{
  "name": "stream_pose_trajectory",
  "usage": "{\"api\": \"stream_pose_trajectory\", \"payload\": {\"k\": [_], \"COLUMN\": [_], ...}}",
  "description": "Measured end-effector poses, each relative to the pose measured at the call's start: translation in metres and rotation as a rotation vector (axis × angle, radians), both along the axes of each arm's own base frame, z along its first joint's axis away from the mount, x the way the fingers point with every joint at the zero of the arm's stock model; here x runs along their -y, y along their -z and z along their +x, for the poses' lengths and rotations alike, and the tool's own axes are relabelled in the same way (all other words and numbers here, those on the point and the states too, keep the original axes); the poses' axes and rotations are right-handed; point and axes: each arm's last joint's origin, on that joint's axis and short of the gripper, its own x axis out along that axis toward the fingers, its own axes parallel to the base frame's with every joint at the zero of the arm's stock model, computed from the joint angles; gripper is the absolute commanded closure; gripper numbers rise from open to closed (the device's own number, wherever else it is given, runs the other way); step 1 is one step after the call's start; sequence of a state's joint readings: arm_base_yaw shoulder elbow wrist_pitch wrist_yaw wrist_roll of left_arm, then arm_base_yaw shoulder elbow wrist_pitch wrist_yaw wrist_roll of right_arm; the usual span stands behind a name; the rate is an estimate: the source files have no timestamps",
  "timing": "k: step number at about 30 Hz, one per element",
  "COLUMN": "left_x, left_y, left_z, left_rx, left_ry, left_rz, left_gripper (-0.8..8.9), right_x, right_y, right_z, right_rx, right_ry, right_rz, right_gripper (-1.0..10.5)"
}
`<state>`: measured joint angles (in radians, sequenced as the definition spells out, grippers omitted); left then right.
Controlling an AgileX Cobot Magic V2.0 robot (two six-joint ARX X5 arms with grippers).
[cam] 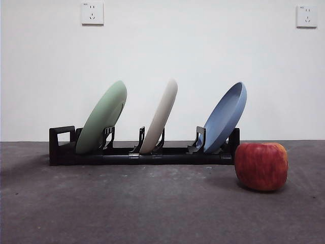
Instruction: Take the green plate from the plate rack,put the plate on the table,take the apple from the table,put the apple in the plate
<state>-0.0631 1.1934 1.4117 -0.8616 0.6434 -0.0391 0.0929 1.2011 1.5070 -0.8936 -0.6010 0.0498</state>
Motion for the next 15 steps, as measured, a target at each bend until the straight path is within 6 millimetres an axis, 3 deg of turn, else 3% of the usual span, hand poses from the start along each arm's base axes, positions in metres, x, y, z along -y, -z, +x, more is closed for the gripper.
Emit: {"api": "stream_pose_trajectory", "payload": {"k": [4,7,11,15], "left_x": [0.009,0.017,0.028,0.043], "left_y": [-0.008,-0.011,-0.012,-0.007], "left_z": [0.02,0.032,0.046,0.067], "left_rx": [-0.002,0.0,-0.002,-0.014], "left_ry": [0.035,0.059,0.057,-0.002], "left_rz": [0.005,0.012,0.045,0.134], "left_gripper": [8.17,8.02,5.17,4.96], "right_x": [-0.02,-0.035,-0.052,-0.068], "right_y": [0.002,0.004,0.01,0.022], "right_z": [0.022,0.035,0.05,0.063], "right_rx": [-0.016,-0.025,-0.042,-0.077], "right_ry": [-0.028,-0.037,-0.037,-0.04], "right_rz": [-0.057,-0.1,-0.147,-0.197], "right_gripper": [9.3,8.0,4.7,4.4]}}
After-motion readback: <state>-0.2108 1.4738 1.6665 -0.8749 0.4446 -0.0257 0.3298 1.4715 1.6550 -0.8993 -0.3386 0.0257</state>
